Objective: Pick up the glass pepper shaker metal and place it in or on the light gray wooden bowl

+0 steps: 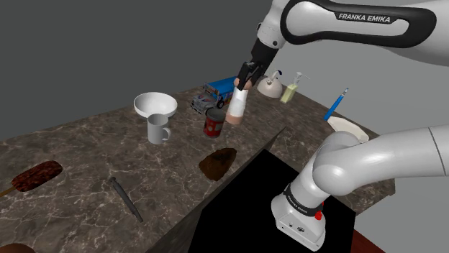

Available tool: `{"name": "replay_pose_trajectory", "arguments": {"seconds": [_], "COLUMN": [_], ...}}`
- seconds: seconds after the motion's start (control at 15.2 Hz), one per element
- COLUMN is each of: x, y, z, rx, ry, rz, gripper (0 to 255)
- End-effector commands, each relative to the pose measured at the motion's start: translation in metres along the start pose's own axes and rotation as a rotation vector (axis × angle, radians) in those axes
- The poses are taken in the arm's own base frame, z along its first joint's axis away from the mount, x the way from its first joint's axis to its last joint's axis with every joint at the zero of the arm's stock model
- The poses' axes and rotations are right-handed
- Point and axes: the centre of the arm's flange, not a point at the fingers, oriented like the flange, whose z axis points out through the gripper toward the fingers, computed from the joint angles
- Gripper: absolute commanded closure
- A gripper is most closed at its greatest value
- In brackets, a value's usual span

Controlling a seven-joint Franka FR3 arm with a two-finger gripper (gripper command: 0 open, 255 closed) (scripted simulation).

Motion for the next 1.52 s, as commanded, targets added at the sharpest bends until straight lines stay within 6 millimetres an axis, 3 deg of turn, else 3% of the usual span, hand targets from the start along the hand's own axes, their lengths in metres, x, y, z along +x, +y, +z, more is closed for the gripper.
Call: {"name": "replay_pose_trajectory", "arguments": {"seconds": [0.0, 0.07, 1.45], "x": [0.000, 0.000, 0.250], "y": [0.000, 0.000, -0.119], "z": [-0.011, -0.011, -0.026], "rx": [0.000, 0.000, 0.000], "ry": [0.000, 0.000, 0.000], "rz": [0.000, 0.000, 0.000], "gripper": [255, 255, 255]}}
